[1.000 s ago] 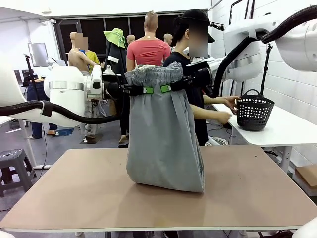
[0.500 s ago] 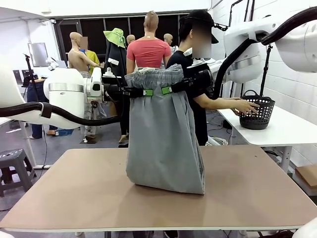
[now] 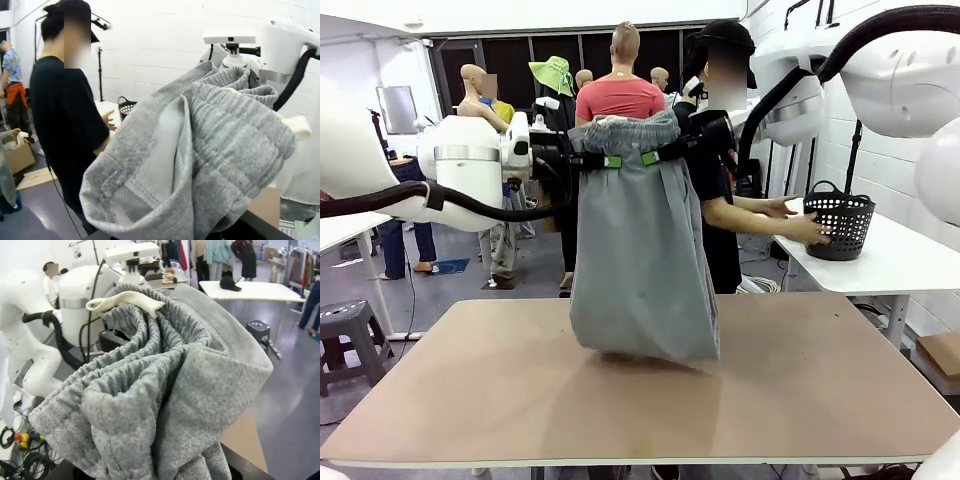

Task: Fold the training pants.
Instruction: Fold the Training pants in half.

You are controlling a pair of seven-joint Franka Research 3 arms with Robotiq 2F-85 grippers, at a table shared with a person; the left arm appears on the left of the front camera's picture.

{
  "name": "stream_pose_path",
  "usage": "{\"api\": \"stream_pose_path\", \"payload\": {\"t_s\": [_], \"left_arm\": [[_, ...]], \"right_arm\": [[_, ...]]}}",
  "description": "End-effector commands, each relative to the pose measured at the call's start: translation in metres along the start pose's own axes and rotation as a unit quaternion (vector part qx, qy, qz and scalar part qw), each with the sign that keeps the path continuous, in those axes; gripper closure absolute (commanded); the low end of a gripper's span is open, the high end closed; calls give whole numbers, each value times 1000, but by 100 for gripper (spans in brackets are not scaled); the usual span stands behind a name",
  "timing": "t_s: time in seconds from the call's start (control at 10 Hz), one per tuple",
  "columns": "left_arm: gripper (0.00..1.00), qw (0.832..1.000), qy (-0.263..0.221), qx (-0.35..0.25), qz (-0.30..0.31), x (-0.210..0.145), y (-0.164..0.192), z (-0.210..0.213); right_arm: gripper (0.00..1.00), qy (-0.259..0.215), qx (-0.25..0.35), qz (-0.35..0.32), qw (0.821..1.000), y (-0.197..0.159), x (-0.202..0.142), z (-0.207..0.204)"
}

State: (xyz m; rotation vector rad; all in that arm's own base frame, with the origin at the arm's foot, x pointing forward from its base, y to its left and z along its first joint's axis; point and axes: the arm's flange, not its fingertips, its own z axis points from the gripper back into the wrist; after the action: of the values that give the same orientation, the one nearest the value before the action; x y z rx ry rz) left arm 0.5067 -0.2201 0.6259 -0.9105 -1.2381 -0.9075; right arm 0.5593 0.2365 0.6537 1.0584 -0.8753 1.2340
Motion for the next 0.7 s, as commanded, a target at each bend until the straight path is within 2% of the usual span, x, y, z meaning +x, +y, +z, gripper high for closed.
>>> {"api": "stream_pose_path", "payload": {"t_s": [0.0, 0.2, 0.6], "left_arm": [[100, 999, -14, 48, -18, 36, 15, 3], [100, 997, -15, 71, -28, 49, 33, 1], [100, 999, -6, 50, -5, -3, 55, -14]], "right_arm": [[100, 30, -18, -2, 999, -24, 30, -4], [100, 34, -34, 2, 999, -49, 49, -1], [100, 46, 0, -2, 999, -59, 6, -1]]}}
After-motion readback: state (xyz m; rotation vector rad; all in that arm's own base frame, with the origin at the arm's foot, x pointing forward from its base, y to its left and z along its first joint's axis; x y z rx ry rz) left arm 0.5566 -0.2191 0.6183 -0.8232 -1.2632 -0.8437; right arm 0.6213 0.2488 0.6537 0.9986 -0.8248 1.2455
